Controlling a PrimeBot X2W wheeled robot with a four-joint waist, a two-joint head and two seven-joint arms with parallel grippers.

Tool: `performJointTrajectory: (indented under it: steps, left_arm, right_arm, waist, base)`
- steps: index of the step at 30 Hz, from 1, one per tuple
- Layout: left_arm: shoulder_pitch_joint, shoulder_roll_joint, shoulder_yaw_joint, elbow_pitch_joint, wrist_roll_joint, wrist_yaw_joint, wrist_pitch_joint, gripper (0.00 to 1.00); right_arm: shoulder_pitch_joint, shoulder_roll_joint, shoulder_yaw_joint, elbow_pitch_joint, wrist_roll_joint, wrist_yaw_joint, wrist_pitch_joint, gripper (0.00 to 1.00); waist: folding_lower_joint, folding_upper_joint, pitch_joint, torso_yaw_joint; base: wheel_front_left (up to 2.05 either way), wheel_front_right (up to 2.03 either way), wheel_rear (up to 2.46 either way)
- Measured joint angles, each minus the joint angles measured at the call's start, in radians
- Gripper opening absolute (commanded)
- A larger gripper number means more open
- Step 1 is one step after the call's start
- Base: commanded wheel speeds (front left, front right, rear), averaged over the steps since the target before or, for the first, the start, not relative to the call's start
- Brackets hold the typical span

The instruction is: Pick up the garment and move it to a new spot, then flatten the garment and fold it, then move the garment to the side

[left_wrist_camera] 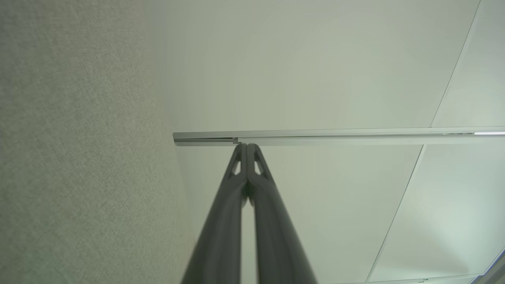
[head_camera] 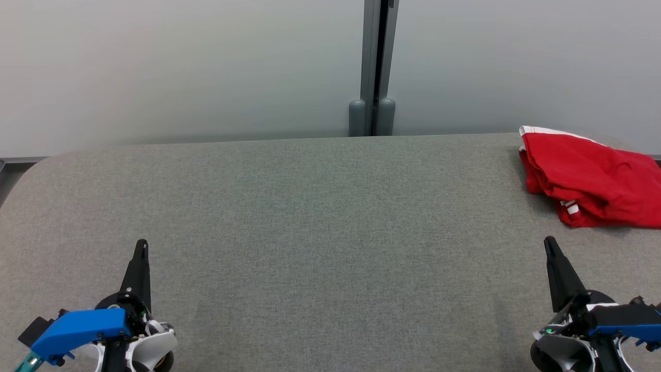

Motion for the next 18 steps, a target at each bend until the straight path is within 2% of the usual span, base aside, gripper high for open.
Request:
performJointTrajectory:
  steps: [18]
  left_arm:
    - [0.0,0.0,0.0,0.0,0.0,0.0,0.0,0.0]
  right_arm:
    - [0.0,0.0,0.0,0.0,0.0,0.0,0.0,0.0]
  waist:
    - [-0.0001,0.0,0.0,0.0]
  base:
    - [0.0,0.0,0.0]
